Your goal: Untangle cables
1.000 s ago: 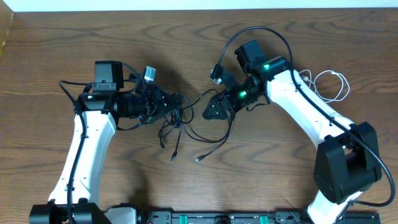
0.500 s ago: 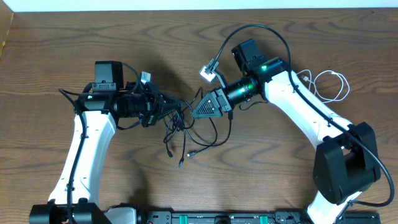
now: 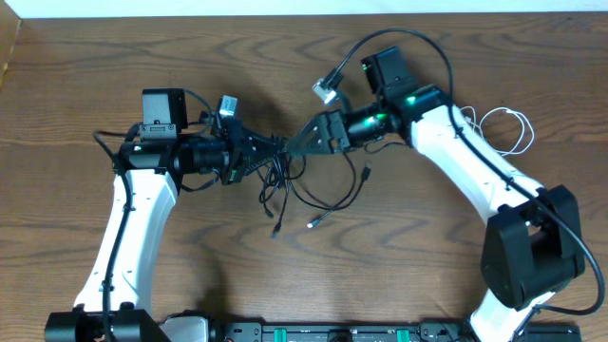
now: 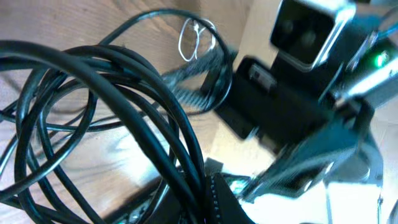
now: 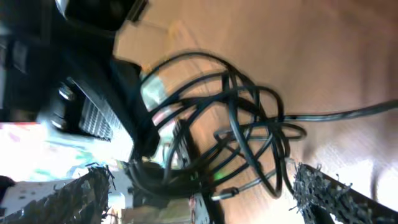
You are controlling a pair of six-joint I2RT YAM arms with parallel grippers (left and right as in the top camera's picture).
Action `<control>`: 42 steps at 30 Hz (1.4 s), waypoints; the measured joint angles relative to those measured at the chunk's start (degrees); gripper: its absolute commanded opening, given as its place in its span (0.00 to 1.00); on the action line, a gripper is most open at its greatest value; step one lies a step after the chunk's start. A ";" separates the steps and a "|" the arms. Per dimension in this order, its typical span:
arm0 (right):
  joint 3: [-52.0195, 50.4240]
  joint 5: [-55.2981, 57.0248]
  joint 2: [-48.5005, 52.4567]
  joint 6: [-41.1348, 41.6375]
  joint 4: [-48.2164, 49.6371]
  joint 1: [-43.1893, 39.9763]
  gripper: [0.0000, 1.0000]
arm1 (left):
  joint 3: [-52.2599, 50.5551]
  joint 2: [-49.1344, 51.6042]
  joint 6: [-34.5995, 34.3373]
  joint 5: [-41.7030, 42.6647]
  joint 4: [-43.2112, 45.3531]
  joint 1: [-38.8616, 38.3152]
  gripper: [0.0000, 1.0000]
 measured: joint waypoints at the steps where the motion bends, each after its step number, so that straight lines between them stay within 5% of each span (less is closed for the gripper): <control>1: -0.02 -1.70 0.00 0.44 2.12 -0.87 0.89 | 0.00 0.00 1.90 0.66 0.02 0.00 0.08; 7: 0.00 -11.32 0.02 6.64 10.38 -9.66 0.90 | 0.00 0.00 11.15 6.49 0.46 0.00 0.08; 11: 0.07 -5.92 0.02 9.84 3.19 -16.63 0.96 | 0.00 0.00 15.58 8.33 0.44 0.00 0.08; 16: 0.11 7.32 0.02 6.10 -8.07 -18.69 0.92 | 0.00 0.00 17.88 8.79 0.35 0.00 0.08; 20: 0.09 9.86 0.02 1.11 -12.11 -17.70 0.84 | 0.00 0.00 19.61 8.79 0.20 -0.04 0.08; 24: 0.09 -0.37 0.02 -1.79 -11.19 -16.70 0.76 | 0.00 0.00 22.51 8.81 0.17 -0.50 0.08; 29: 0.09 -11.87 0.02 -1.27 -10.91 -16.00 0.50 | 0.00 0.00 29.59 10.25 0.15 -1.79 0.08; 42: 0.09 -14.19 0.02 4.55 -12.04 -7.98 0.36 | 0.00 0.00 42.45 9.84 0.22 -8.39 0.08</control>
